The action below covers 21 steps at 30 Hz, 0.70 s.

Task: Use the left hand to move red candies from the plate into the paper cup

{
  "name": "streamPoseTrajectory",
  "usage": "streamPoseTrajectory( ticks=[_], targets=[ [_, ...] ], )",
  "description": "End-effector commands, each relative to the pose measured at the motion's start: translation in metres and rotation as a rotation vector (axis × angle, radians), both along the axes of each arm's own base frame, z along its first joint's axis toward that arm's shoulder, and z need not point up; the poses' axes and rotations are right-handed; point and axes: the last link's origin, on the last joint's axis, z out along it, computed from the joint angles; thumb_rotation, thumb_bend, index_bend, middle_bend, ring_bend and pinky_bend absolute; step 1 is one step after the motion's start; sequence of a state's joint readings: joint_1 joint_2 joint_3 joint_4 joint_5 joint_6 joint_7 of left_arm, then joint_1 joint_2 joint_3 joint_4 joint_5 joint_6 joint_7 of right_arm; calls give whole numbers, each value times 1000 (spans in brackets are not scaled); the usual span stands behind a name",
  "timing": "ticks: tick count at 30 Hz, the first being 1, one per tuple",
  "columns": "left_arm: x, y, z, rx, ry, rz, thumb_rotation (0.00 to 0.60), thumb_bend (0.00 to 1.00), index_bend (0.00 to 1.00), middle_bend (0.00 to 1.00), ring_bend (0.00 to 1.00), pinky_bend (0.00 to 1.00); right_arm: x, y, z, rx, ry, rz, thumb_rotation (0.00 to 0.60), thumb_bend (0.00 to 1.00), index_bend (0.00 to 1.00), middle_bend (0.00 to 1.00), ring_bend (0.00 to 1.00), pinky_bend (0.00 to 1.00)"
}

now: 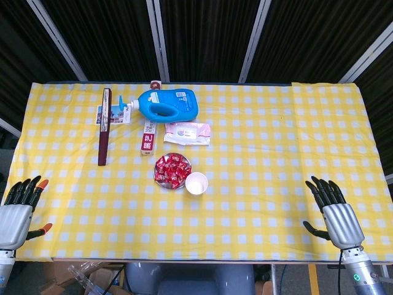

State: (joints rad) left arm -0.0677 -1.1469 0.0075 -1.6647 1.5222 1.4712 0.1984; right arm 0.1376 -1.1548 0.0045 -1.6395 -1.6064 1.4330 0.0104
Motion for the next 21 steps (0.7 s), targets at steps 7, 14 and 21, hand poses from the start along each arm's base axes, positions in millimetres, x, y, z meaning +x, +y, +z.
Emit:
streamPoseTrajectory(
  ticks=[7, 14, 21],
  targets=[
    [0, -1, 0, -3, 1, -1, 600, 119, 0, 0, 0, 0, 0, 0, 1, -2, -2, 0, 600, 278, 0, 0, 0, 0],
    [7, 7, -4, -37, -27, 12, 600, 119, 0, 0, 0, 0, 1, 1, 0, 1, -10, -1, 600, 277, 0, 0, 0, 0],
    [31, 33, -7, -81, -14, -1, 600, 123, 0, 0, 0, 0, 1, 0, 0, 13, -28, -6, 600, 277, 0, 0, 0, 0]
  ],
)
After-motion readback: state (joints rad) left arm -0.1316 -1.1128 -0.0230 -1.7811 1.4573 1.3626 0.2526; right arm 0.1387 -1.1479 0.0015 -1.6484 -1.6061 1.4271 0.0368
